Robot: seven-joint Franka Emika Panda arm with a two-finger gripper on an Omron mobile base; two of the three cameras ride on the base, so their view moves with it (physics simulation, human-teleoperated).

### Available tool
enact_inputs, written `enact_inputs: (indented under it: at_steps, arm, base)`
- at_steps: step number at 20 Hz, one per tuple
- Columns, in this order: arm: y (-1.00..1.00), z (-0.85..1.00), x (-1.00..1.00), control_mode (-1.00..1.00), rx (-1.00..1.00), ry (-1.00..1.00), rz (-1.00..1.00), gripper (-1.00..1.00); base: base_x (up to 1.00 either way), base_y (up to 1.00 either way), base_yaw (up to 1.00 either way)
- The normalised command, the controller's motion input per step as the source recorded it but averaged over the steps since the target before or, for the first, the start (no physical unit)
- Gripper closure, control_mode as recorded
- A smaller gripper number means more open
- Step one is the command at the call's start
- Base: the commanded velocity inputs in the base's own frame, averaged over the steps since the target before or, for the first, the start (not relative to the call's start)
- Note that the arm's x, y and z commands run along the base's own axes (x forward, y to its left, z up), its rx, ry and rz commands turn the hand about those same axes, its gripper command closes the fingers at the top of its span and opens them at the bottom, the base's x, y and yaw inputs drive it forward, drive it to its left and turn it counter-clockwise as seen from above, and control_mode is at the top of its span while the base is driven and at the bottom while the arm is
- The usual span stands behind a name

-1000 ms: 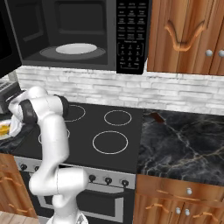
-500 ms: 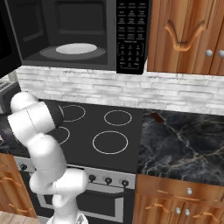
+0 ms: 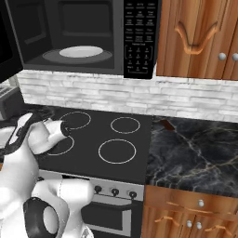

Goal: Pick the cheese from the counter and place it in the microwave.

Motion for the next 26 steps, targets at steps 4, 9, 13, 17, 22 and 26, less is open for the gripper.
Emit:
enact_inputs:
  at_steps: [4,9,13,17,22,26]
  arm:
    - [-1.00,1.00,-0.03,-1.00,0.00,0.36,-0.41,1.00]
    - [-1.00,1.00,0.00,-1.00,0.00,0.32,-0.47,1.00]
    - [-0.77,1.00,0.05,-1.00,-0.02,0.25,-0.46,1.00]
    - [-0.52,1.00,0.06,-1.00,-0.11,0.19,-0.37,1.00]
    - [-0.16,0.75,-0.01,-1.00,-0.21,-0.02,-0.34,1.00]
    - [0.00,0.79,0.04,-1.00,-0.20,-0.14,-0.26,1.00]
  base:
    - [0.00,0.00,0.00]
    - [0.00,0.00,0.00]
    - [0.00,0.00,0.00]
    - [0.00,0.00,0.00]
    - [0.00,0.00,0.00]
    - [0.00,0.00,0.00]
